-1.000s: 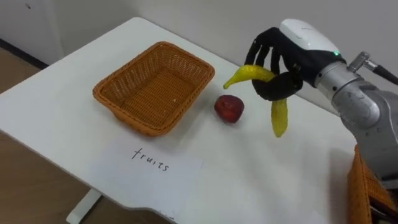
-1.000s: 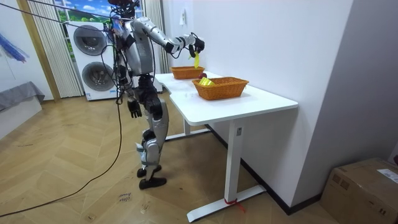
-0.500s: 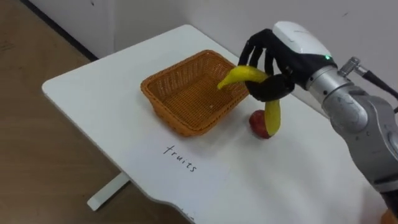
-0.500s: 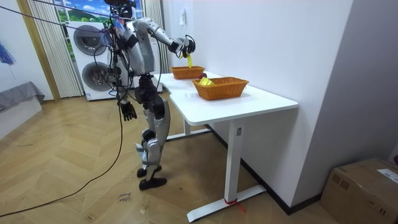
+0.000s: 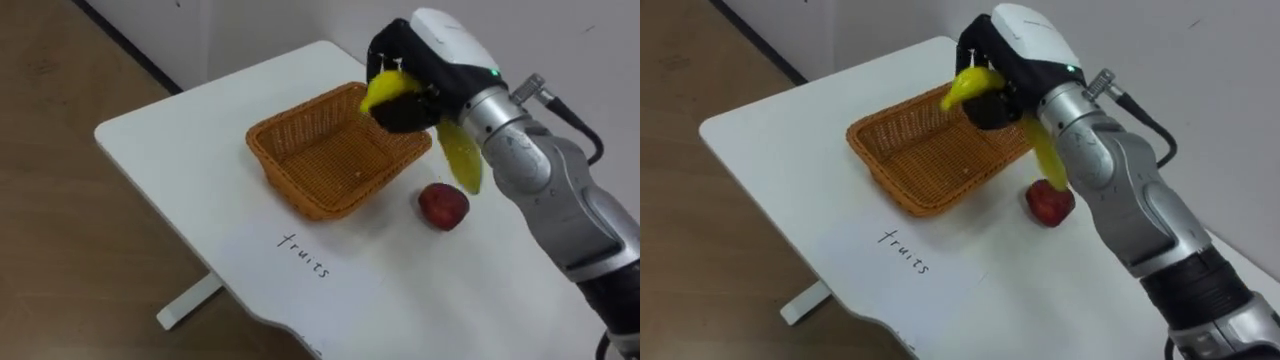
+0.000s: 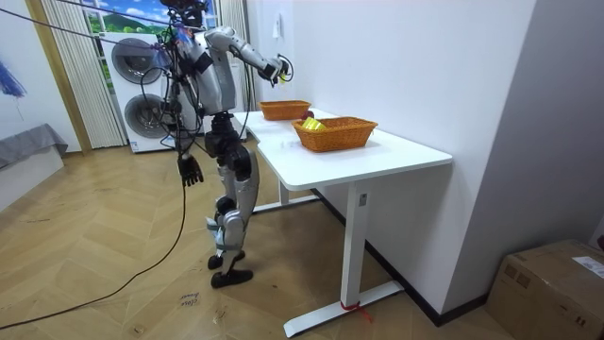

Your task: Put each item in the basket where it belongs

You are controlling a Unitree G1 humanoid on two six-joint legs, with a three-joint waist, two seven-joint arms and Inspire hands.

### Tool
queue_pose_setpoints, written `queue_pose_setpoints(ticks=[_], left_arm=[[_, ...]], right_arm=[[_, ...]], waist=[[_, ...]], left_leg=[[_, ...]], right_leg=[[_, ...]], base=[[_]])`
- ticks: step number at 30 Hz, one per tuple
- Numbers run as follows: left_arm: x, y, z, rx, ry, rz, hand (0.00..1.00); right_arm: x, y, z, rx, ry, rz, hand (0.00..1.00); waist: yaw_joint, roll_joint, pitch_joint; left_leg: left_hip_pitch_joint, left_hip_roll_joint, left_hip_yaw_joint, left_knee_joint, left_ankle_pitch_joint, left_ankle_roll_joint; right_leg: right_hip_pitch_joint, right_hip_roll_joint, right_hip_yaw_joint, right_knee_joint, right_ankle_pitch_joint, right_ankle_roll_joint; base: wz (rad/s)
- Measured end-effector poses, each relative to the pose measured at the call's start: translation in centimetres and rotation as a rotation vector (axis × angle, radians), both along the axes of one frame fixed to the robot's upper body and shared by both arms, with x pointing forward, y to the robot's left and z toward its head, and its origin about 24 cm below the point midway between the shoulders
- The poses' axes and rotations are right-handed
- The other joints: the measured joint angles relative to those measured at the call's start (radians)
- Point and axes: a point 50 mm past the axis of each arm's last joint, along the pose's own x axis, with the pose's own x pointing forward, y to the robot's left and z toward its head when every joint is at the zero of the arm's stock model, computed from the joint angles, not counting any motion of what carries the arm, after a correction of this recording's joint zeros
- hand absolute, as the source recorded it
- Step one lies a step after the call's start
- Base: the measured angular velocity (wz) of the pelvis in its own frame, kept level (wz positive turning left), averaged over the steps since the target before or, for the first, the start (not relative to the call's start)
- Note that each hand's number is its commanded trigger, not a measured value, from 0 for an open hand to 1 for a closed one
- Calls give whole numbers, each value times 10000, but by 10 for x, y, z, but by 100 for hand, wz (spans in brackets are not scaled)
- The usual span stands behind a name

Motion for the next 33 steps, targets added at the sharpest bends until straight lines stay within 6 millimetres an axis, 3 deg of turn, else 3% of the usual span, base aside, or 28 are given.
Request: queue_pose_setpoints(ticks=[9, 10, 11, 12, 15, 23, 27, 33], left_arm=[[4, 5, 5, 273, -143, -137, 0], [4, 5, 5, 277, -140, -148, 0], [4, 5, 5, 278, -149, -157, 0], [5, 5, 5, 284, -183, -172, 0], [5, 6, 6, 313, -231, -128, 0], [5, 9, 7, 418, -208, -103, 0], [5, 10, 8, 372, -225, -154, 0], [6, 10, 8, 263, -207, -201, 0]], right_arm=[[2, -1, -8, -98, -39, -238, 100], [2, 0, -9, -108, -40, -223, 92], [2, 1, -10, -138, -25, -166, 77], [1, 2, -11, -171, 10, -126, 73], [1, 4, -13, -222, 72, -73, 0], [-2, 13, -19, -735, 44, 214, 0], [-5, 21, -25, -830, 208, 498, 0], [-7, 28, -31, -1169, 249, 746, 0]], waist=[[307, -32, -24], [306, -32, -24], [299, -32, -24], [304, -32, -24], [341, -32, -25], [534, -51, -38], [626, -147, -97], [799, -297, -26]], left_leg=[[48, -75, -130, 19, 20, 35], [55, -81, -132, 19, 20, 35], [62, -83, -136, 22, 20, 35], [63, -83, -138, 19, 20, 35], [95, -83, -137, 17, 23, 30], [198, -102, -154, 18, 23, 30], [196, -116, -203, -29, 22, 30], [178, -132, -238, 5, 20, 32]], right_leg=[[123, -62, -52, -7, -51, 92], [131, -66, -52, -10, -60, 106], [144, -66, -55, -11, -70, 121], [145, -66, -54, -11, -82, 138], [164, -65, -46, -10, -95, 148], [284, -69, -75, -16, -94, 148], [291, -67, -18, -25, -94, 148], [295, -67, -31, -28, -92, 148]], base=[[6], [0], [0], [0], [0], [0], [3], [1]])
